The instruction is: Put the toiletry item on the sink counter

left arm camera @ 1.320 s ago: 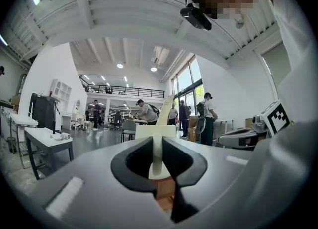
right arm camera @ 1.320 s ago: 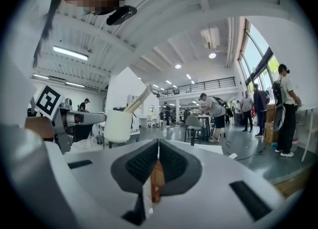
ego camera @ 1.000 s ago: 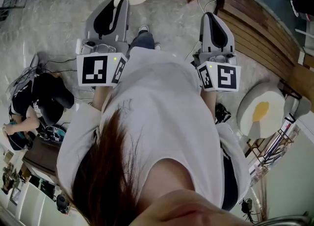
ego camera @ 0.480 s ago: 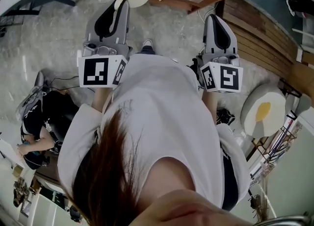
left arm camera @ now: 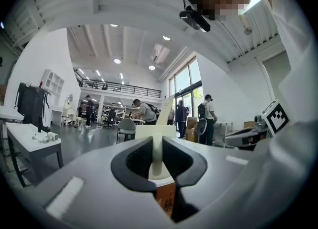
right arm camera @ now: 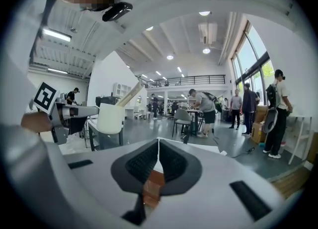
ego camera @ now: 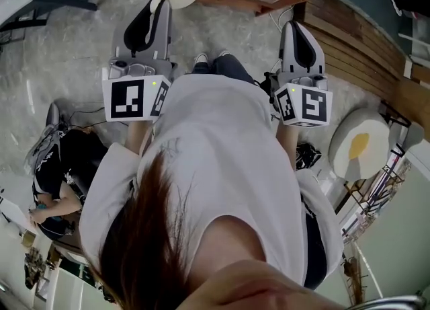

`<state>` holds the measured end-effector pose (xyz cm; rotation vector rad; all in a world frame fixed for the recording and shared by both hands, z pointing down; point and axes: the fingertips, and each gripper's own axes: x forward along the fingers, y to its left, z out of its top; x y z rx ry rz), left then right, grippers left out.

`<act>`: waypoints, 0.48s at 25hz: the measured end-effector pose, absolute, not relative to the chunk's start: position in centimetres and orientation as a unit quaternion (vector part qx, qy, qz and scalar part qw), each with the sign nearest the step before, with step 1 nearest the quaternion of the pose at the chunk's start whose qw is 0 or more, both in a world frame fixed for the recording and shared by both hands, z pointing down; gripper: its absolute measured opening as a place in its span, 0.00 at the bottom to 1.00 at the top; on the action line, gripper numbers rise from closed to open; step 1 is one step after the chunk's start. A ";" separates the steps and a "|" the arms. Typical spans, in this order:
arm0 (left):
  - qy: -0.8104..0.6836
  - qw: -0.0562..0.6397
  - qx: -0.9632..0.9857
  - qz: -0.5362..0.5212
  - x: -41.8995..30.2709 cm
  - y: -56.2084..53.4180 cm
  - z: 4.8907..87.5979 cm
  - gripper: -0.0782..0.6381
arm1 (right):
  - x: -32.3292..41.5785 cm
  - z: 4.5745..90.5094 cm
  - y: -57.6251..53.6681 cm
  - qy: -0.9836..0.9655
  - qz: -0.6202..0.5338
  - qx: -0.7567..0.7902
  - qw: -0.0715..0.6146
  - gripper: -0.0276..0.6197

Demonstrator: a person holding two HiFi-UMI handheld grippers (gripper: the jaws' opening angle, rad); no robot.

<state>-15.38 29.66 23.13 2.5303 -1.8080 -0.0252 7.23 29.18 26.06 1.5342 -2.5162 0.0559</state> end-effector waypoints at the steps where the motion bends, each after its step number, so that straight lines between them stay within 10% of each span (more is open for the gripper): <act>1: -0.584 0.017 0.812 -0.008 -15.6 29.5 23.2 0.18 | 7.1 26.0 28.9 -0.851 0.019 0.516 0.098 0.06; 12: -0.615 0.022 0.788 -0.004 -16.3 26.2 23.6 0.18 | 6.0 26.9 23.8 -0.872 0.025 0.479 0.102 0.06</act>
